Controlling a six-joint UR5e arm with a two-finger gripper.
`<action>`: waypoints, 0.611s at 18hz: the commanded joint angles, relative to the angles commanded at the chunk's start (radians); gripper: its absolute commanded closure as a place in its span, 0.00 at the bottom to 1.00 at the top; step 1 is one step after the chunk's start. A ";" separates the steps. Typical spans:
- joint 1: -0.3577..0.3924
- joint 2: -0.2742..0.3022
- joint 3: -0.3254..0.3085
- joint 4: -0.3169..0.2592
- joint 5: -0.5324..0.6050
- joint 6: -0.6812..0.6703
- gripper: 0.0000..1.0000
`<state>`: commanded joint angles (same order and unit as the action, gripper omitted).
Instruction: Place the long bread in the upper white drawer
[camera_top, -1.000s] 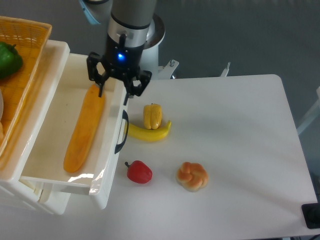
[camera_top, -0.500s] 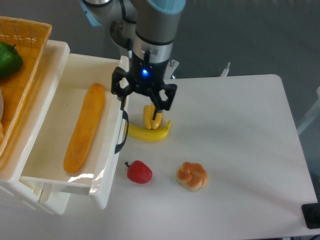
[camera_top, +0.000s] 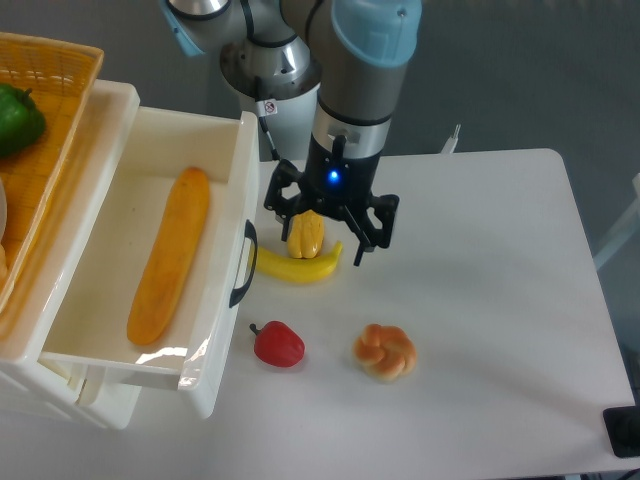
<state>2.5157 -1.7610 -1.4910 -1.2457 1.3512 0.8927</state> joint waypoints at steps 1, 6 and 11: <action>0.000 -0.002 0.002 0.002 0.026 0.002 0.00; 0.002 -0.037 0.002 0.025 0.110 0.080 0.00; 0.000 -0.072 0.000 0.065 0.170 0.106 0.00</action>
